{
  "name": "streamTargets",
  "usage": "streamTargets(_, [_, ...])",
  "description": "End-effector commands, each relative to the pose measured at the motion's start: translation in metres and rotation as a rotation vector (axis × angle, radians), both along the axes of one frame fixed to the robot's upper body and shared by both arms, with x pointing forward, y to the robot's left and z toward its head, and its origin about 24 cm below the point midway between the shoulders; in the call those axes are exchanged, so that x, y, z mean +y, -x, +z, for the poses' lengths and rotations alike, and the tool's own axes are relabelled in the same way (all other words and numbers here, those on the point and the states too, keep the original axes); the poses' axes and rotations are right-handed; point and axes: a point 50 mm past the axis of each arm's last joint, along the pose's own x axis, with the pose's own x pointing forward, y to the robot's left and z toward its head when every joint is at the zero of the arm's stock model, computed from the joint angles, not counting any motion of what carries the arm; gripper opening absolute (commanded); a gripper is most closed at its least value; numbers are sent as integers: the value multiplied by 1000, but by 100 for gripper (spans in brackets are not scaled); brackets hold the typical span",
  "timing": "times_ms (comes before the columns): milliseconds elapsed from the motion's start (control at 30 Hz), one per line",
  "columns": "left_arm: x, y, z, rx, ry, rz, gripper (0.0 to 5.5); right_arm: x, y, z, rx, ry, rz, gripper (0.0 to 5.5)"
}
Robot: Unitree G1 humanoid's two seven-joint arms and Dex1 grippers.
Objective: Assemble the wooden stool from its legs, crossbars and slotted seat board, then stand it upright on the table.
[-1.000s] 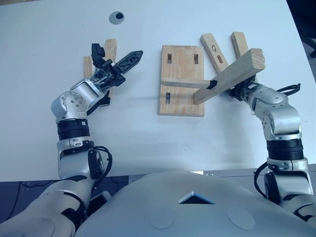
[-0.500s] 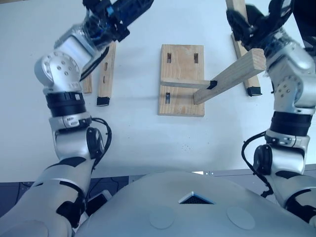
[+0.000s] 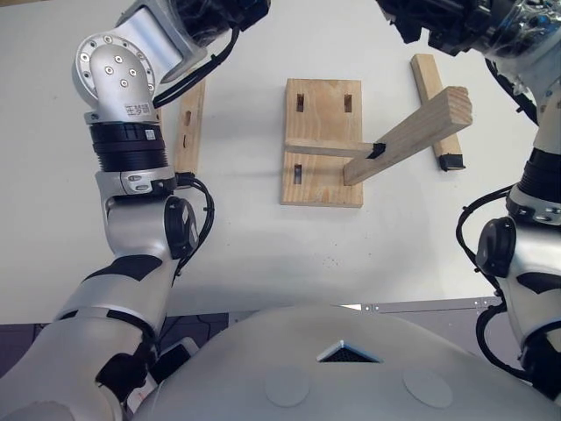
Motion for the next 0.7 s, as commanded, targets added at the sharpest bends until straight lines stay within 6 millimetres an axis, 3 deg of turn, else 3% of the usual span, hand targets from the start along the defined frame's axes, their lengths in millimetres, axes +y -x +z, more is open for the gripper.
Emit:
streamTargets(33, [2,4,12,-49,62,-19,426,5,6,0,19,-18,45,205])
streamTargets(500, [3,10,13,-84,94,-30,228,8,11,7,38,-31,84,205])
streamTargets(700, [4,10,7,-109,38,2,215,9,10,9,49,-39,88,205])
